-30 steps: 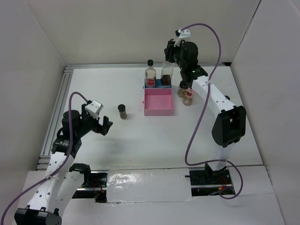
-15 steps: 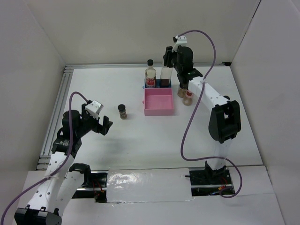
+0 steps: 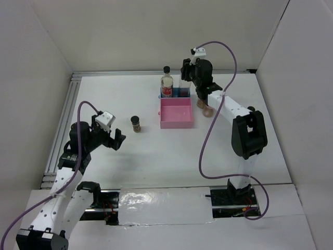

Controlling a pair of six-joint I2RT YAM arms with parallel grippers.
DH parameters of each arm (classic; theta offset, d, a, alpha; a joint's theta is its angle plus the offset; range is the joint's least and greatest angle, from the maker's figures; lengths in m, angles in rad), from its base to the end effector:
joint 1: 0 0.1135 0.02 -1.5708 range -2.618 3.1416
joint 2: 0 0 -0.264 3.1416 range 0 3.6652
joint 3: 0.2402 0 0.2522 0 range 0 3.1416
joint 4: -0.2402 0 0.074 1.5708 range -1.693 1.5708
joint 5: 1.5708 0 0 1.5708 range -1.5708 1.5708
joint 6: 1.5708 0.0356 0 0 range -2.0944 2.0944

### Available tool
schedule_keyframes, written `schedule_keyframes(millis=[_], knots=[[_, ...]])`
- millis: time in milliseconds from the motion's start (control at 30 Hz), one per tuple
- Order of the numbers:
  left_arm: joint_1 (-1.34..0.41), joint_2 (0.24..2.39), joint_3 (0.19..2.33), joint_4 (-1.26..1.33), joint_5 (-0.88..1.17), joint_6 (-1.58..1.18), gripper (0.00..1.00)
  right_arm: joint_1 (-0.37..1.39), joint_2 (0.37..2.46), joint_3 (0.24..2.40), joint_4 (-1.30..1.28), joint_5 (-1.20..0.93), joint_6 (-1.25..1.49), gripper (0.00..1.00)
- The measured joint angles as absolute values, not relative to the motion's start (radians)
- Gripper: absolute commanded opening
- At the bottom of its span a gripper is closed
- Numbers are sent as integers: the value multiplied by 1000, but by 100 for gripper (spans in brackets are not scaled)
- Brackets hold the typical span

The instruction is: Organize the condiment bottles

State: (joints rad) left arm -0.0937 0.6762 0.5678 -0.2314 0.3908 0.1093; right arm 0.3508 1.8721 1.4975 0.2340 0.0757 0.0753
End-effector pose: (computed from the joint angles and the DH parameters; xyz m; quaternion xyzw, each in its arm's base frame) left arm 0.1629 -0.0289 0.2762 0.1927 0.7855 -0.1541 0.5676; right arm 0.4298 0.1544 0.3165 -0.0790 0.7507 0.1106 0.6465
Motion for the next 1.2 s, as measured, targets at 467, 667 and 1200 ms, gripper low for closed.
schedule_keyframes(millis=[467,667,1200], knots=[[-94,677,567,-231,406,109,99,354,1832,1494,213,67,54,100],[-94,673,567,-231,413,109,99,353,1728,1491,91,38,4,100],[-94,650,563,-208,423,78,99,5,1239,1250,-228,37,185,100]])
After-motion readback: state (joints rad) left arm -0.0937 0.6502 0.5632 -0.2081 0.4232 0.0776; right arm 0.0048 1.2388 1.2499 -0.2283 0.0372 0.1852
